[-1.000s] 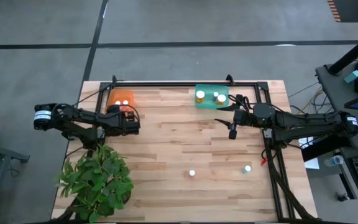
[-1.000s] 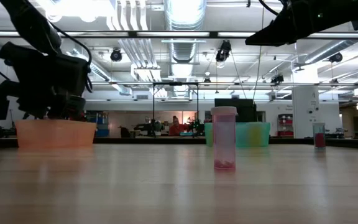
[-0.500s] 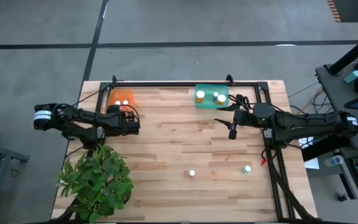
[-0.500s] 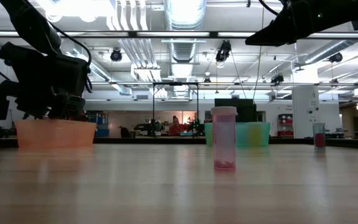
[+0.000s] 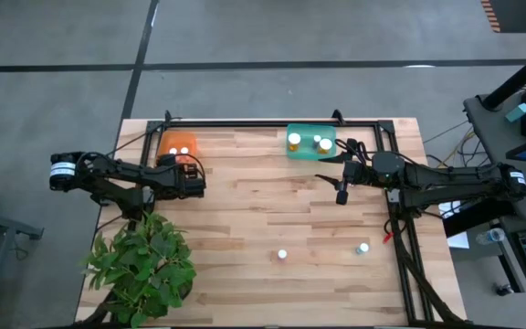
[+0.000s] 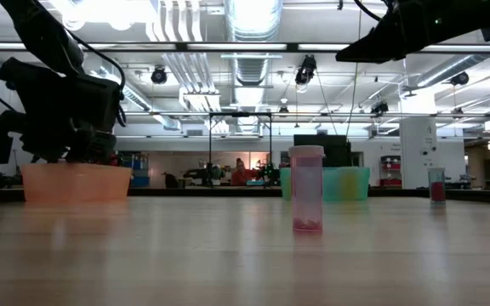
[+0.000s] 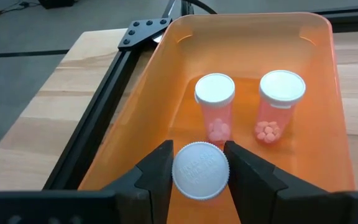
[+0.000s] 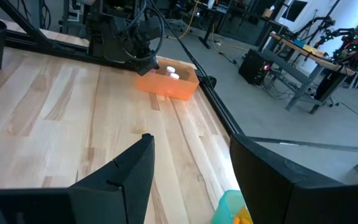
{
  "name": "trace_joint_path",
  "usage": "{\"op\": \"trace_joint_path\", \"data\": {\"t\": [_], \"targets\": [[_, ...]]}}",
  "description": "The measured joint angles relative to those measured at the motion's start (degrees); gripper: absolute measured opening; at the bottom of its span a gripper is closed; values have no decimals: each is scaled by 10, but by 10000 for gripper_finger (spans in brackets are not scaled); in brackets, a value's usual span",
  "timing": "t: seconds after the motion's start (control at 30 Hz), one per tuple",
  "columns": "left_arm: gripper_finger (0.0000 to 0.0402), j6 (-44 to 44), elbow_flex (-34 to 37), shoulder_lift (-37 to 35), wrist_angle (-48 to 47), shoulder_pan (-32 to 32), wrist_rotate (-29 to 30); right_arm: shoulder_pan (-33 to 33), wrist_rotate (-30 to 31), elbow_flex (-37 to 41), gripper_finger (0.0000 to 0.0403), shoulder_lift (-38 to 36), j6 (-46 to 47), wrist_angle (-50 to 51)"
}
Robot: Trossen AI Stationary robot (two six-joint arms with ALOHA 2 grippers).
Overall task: Pick and place medicine bottles into bin by pill shape (circle, oval)
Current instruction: Put the pink tablet bottle into the orange bin
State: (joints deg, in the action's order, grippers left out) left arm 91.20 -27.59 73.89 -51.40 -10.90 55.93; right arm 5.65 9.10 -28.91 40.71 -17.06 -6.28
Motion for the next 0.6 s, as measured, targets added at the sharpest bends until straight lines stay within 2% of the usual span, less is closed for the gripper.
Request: {"op": "trace_joint_path", "data": {"t": [0.6], "targets": [[123,0,0,0,0,0,-13,0,0,0,199,0,-1,0]]}}
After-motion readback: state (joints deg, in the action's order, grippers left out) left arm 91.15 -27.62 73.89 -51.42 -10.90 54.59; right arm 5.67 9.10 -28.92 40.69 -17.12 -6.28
